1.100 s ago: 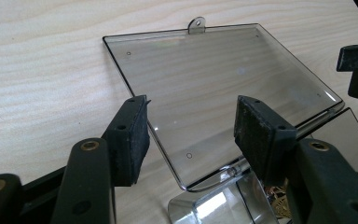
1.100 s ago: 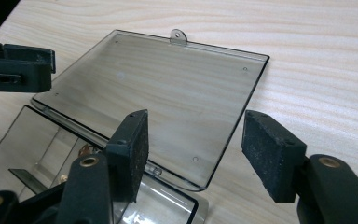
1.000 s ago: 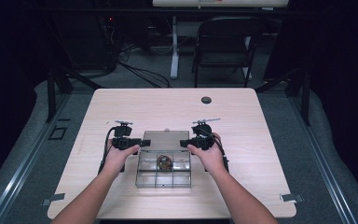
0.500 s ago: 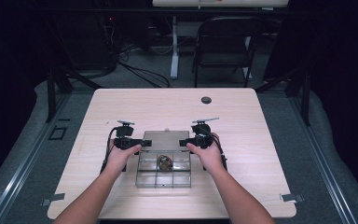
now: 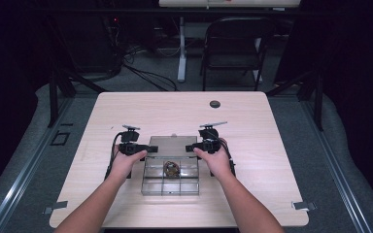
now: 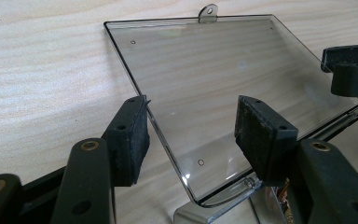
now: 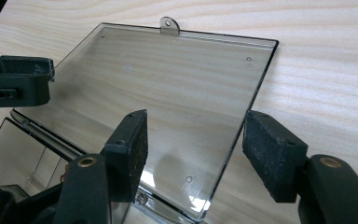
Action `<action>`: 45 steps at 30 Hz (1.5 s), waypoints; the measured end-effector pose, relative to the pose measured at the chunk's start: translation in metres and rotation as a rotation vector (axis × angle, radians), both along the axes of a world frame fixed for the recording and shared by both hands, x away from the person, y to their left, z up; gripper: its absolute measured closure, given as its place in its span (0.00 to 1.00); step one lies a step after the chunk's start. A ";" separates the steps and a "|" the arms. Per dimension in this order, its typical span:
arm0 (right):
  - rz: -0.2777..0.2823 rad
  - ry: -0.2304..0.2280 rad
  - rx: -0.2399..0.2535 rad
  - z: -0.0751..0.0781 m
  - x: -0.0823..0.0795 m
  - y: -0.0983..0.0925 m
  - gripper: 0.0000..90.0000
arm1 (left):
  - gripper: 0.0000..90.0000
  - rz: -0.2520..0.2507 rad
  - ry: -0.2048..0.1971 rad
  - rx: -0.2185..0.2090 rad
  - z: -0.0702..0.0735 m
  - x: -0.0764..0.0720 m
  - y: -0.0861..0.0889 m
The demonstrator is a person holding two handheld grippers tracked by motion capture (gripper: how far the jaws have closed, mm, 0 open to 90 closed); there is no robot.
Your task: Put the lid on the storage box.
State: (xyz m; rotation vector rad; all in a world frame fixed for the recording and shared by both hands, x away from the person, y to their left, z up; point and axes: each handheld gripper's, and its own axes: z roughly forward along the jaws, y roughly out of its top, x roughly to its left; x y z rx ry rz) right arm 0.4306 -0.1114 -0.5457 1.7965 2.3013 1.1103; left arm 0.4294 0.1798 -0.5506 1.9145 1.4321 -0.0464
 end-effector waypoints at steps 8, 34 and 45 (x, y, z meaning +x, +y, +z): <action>0.000 0.017 0.002 -0.002 0.001 0.000 0.44 | 0.50 0.006 0.012 -0.015 -0.003 0.003 0.001; -0.008 0.077 0.059 -0.012 0.005 -0.004 0.45 | 0.47 0.004 0.053 -0.028 -0.008 0.007 0.002; -0.005 0.095 0.081 -0.013 0.006 -0.006 0.47 | 0.47 0.007 0.060 -0.038 -0.009 0.007 0.002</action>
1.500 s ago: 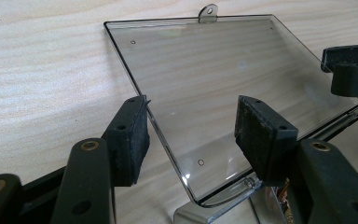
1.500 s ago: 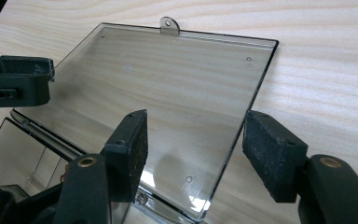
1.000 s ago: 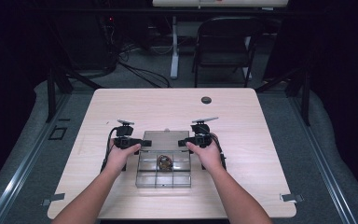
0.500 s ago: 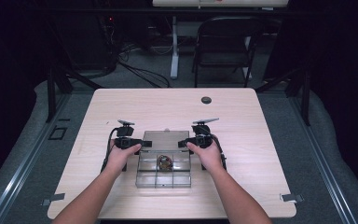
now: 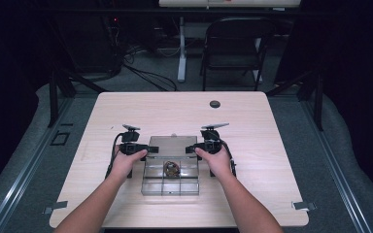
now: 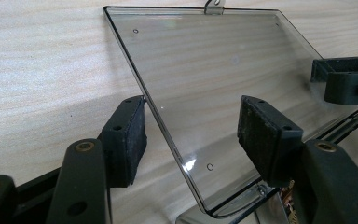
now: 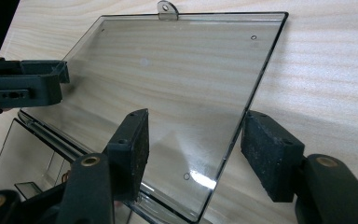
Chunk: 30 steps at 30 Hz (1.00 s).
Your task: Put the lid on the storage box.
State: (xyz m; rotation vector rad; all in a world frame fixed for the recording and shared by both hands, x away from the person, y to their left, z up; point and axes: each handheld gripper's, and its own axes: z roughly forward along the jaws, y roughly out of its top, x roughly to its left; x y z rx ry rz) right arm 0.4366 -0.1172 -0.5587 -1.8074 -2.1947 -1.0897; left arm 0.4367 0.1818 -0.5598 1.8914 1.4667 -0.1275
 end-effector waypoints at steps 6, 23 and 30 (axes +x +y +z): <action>-0.009 0.010 0.003 0.000 0.001 -0.002 0.51 | 0.47 0.002 0.000 -0.002 0.000 0.000 0.000; -0.022 -0.033 0.000 0.004 -0.002 -0.002 0.56 | 0.50 0.002 -0.015 -0.011 0.002 0.000 -0.001; -0.017 -0.058 -0.012 0.006 -0.003 -0.002 0.57 | 0.52 -0.007 -0.030 0.019 0.007 0.000 -0.002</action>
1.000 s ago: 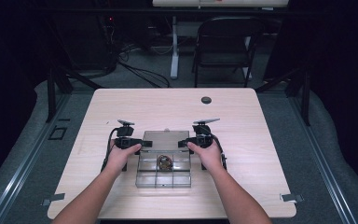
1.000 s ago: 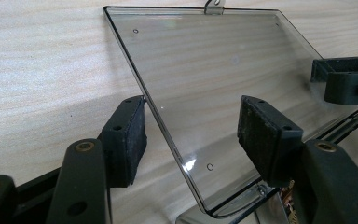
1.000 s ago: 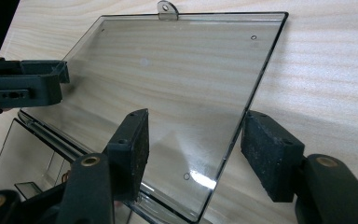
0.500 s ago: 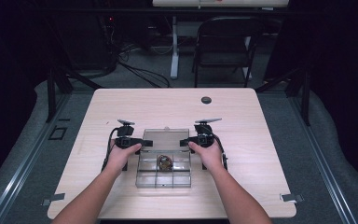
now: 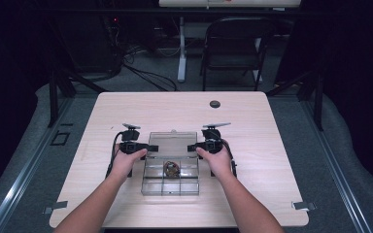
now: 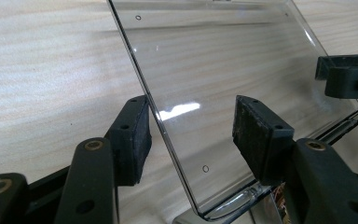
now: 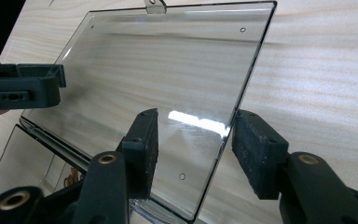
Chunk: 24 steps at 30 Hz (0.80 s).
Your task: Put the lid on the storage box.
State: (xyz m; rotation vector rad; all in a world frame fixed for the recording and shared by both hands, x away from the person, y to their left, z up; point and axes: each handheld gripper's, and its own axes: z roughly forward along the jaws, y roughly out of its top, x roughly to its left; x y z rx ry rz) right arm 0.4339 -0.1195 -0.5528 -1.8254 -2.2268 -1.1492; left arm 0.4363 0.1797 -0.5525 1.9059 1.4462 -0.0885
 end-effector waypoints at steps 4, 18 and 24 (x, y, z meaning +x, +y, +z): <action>0.001 -0.007 0.008 0.004 -0.001 -0.001 0.56 | 0.52 0.003 -0.017 -0.004 0.003 -0.001 -0.001; -0.003 -0.047 0.020 0.012 -0.006 -0.002 0.55 | 0.55 -0.002 -0.045 -0.014 0.011 -0.003 0.001; 0.001 -0.064 0.015 0.016 -0.008 -0.002 0.55 | 0.55 -0.001 -0.061 -0.014 0.015 -0.006 0.001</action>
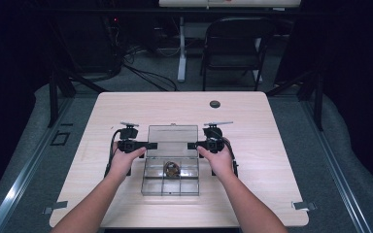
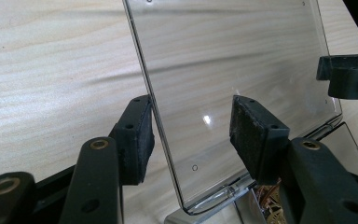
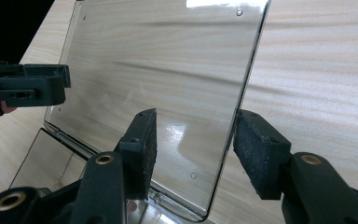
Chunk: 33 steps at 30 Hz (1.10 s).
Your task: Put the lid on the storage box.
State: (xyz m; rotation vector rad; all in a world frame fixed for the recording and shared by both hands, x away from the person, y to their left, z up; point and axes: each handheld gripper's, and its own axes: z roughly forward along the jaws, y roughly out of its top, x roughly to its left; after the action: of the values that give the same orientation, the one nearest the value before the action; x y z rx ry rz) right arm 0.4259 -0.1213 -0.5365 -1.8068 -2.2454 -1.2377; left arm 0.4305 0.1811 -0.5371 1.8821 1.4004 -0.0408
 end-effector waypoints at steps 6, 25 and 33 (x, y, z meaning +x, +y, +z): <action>0.007 -0.017 0.001 0.005 -0.002 0.000 0.55 | 0.57 -0.005 -0.014 -0.004 0.004 -0.002 0.001; 0.025 -0.049 -0.002 0.015 -0.009 -0.001 0.55 | 0.59 -0.015 -0.046 -0.005 0.016 -0.010 0.003; 0.027 -0.067 0.005 0.019 -0.012 -0.001 0.55 | 0.60 -0.027 -0.061 -0.002 0.020 -0.014 0.004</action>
State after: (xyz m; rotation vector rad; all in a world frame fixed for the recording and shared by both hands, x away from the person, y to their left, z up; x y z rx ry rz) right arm 0.4136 -0.1223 -0.5178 -1.7531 -2.2900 -1.3171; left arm 0.4167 0.1852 -0.5169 1.8854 1.3332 0.0021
